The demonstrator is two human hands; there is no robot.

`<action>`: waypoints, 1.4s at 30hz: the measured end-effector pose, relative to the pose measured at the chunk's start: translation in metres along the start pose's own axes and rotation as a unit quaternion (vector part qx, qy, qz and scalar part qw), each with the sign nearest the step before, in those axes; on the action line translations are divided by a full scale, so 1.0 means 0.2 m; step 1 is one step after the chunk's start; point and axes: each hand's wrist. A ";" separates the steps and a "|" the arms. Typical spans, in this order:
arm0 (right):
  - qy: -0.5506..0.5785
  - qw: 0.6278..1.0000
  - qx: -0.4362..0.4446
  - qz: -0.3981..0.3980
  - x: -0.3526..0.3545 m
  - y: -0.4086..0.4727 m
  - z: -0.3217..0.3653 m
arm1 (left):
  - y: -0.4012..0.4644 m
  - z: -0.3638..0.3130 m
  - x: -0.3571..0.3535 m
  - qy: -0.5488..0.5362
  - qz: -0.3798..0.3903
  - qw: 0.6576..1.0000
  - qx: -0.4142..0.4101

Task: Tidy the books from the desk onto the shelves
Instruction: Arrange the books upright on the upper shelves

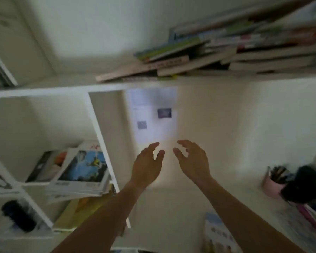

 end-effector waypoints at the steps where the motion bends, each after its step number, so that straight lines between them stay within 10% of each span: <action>1: 0.010 0.999 0.028 -0.023 0.03 0.00 0.12 | 0.01 -0.04 0.13 -0.013 -0.036 0.999 -0.015; 10: 0.030 0.945 0.247 -0.211 0.49 -0.08 0.78 | -0.04 -0.46 0.92 0.044 -0.286 0.926 -0.244; 18: -0.135 0.909 0.230 -0.320 1.11 0.25 0.84 | 0.28 -0.95 0.93 0.046 -0.195 0.918 -0.341; 26: -0.308 0.900 0.145 -0.272 1.59 0.52 0.59 | 0.50 -1.38 0.63 0.187 -0.098 0.905 -0.370; 35: -0.424 0.860 0.239 -0.150 1.72 0.85 0.74 | 0.64 -1.43 0.59 0.246 -0.102 0.903 -0.337; 42: -0.352 0.798 0.441 -0.209 1.37 0.89 1.30 | 0.70 -1.12 0.94 0.261 -0.280 0.845 -0.373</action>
Point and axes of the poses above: each hand's wrist, its own y-axis towards the middle knuckle, its own x-axis out of the back of the hand, z = x × y, and after that the axes turned 2 degrees about -z, right-handed
